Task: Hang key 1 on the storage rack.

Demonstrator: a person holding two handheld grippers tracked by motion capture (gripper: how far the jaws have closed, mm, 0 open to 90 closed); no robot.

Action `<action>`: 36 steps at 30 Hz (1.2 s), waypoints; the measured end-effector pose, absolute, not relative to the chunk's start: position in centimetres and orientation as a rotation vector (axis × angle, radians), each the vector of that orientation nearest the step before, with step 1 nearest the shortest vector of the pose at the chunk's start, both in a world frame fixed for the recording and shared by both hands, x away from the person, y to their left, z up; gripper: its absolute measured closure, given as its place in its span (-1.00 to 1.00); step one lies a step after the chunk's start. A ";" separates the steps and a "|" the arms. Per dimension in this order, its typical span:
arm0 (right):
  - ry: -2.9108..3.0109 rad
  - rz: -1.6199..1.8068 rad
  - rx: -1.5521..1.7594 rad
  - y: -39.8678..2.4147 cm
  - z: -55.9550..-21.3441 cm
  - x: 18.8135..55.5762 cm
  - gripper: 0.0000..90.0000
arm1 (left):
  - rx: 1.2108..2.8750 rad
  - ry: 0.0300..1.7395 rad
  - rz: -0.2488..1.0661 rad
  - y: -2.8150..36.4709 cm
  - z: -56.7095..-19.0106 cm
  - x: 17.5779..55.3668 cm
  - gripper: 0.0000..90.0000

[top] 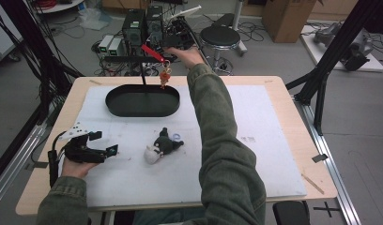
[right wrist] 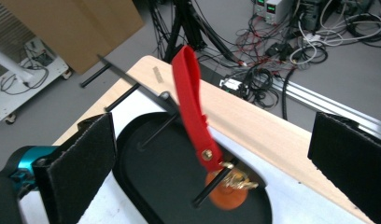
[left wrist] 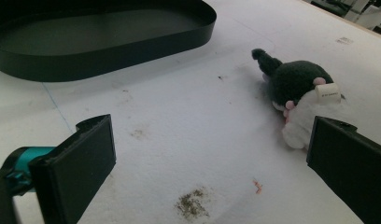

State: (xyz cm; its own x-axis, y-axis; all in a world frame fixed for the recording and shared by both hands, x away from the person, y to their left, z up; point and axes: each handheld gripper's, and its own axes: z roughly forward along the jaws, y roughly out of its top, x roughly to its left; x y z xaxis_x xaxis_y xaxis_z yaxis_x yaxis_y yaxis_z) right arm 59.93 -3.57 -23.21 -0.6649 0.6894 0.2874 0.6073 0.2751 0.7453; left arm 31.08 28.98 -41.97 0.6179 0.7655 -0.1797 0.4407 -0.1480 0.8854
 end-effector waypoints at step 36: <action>2.511 1.308 1.024 -7.4 -25.5 52.5 -0.99 | 1.808 0.988 0.377 28.7 -42.0 31.0 -0.96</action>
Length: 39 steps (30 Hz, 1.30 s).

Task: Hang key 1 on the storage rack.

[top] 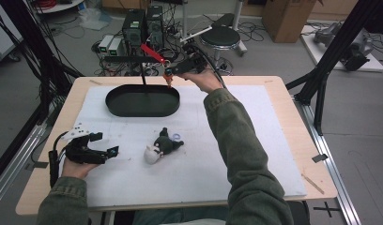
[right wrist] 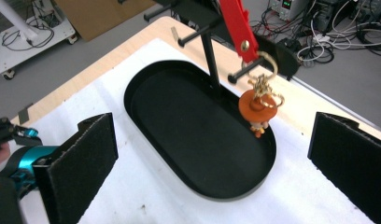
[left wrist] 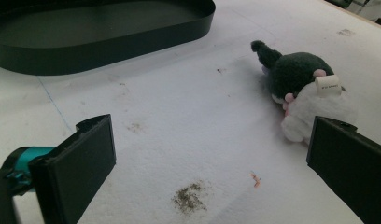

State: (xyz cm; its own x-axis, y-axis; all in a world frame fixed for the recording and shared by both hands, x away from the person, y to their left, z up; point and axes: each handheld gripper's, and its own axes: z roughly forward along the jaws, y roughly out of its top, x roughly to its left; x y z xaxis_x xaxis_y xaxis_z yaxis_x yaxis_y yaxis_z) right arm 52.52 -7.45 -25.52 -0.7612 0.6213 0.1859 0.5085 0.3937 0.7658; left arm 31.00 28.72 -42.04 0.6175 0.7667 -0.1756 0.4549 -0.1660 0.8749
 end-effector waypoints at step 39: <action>2.374 1.390 1.066 -18.2 -31.8 44.4 -0.99 | 1.847 1.006 0.379 28.4 -42.2 30.8 -0.96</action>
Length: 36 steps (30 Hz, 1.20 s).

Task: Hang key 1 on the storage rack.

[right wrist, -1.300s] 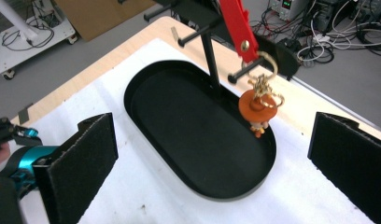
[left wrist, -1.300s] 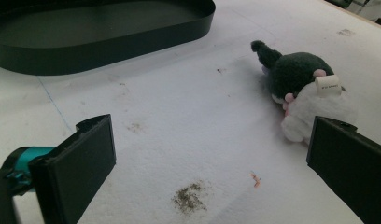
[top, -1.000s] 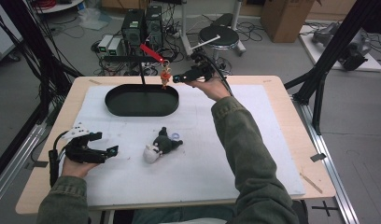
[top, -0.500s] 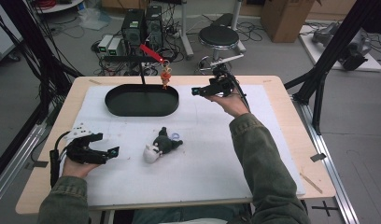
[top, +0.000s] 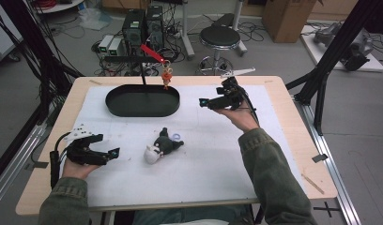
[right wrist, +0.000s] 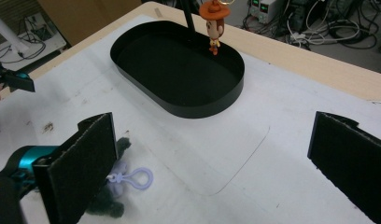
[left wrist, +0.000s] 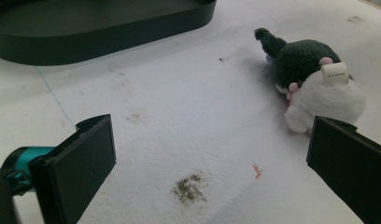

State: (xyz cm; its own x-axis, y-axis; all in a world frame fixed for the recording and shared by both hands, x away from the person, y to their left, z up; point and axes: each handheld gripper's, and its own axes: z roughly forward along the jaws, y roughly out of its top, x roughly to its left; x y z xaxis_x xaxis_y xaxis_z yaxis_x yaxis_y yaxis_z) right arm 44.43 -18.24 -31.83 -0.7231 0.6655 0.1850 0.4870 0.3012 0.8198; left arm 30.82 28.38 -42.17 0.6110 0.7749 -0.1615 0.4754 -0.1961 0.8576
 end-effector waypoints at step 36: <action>2.277 1.341 1.120 -24.3 -36.5 37.9 -0.99 | 1.848 1.020 0.388 28.4 -42.1 30.8 -0.96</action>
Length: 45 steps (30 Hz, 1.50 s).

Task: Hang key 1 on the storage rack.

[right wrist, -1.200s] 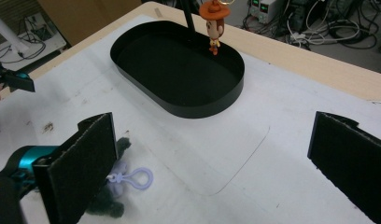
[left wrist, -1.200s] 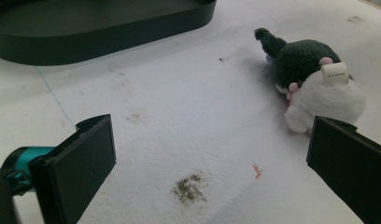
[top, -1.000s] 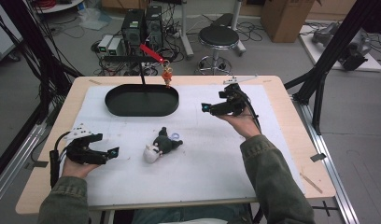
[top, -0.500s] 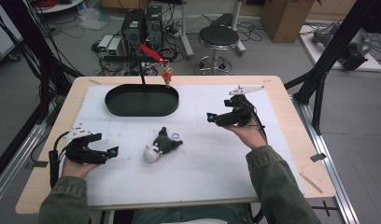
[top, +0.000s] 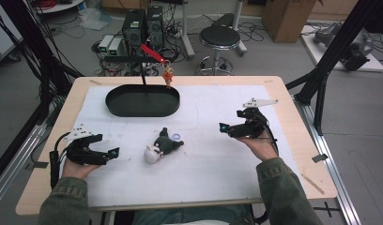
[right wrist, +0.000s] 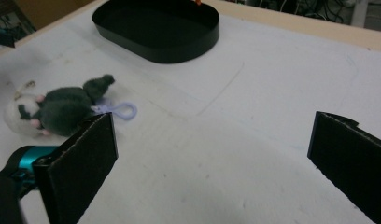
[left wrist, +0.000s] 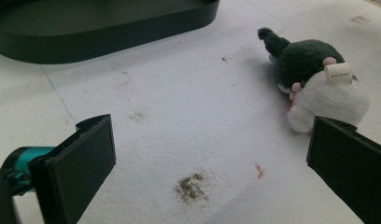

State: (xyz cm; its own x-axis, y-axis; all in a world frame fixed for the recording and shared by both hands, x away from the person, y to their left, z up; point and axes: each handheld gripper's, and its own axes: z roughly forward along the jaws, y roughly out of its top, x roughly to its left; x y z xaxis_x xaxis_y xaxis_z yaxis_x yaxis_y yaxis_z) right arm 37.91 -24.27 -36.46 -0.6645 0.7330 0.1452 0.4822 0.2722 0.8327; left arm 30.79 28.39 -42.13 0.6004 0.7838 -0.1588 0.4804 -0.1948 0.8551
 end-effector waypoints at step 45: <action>2.194 1.365 1.164 -27.8 -41.3 32.9 -0.99 | 1.862 1.004 0.387 28.0 -41.8 30.6 -0.96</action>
